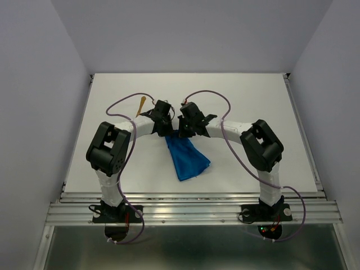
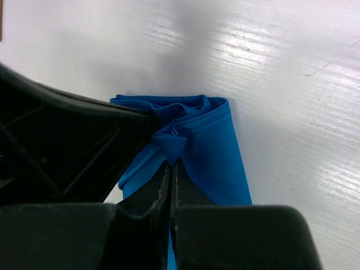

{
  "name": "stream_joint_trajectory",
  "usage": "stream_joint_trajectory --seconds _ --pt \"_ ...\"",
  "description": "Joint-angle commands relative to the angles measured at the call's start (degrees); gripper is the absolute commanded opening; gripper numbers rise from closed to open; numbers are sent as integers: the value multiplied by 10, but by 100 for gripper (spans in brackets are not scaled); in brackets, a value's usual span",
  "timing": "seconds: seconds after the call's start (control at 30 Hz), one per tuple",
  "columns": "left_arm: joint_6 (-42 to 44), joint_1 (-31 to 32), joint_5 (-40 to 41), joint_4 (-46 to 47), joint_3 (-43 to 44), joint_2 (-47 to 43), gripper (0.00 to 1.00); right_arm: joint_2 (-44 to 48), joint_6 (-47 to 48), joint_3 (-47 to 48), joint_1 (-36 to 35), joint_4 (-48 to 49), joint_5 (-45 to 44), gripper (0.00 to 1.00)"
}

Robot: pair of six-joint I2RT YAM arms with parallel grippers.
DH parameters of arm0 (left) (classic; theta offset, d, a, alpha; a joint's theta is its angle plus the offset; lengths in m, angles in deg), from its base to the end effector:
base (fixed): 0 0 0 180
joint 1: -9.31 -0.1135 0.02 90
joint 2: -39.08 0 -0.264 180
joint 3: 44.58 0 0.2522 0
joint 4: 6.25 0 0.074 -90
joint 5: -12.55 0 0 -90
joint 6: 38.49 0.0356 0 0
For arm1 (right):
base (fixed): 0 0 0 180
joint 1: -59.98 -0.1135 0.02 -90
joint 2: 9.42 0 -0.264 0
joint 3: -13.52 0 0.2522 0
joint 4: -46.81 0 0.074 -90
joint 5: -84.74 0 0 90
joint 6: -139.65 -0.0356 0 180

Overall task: Fold the napkin into a case and place the utensils inside
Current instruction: Fold the 2/3-rectangle-folded napkin at the center of the board.

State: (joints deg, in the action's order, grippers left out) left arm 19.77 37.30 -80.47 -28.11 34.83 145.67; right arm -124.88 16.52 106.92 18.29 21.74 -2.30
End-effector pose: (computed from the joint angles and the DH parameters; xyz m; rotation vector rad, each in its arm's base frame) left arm 0.3449 -0.1854 0.1686 -0.0571 2.4965 -0.5215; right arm 0.3287 0.2952 0.1769 -0.2119 2.4917 0.6477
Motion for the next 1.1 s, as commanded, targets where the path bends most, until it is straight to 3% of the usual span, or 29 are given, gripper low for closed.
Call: stream_joint_trajectory --seconds 0.0,0.53,0.83,1.07 --pt "0 1 -8 -19 -24 -1 0 -30 -44 32 -6 -2 -18 1" --pt "-5 1 -26 0 -46 -16 0 -106 -157 89 -6 -107 -118 1" --pt "2 0 7 -63 -18 -105 0 -129 -185 99 -6 -140 -148 1" --pt "-7 -7 18 -73 -44 -139 0 -130 -188 92 -6 -140 -148 1"
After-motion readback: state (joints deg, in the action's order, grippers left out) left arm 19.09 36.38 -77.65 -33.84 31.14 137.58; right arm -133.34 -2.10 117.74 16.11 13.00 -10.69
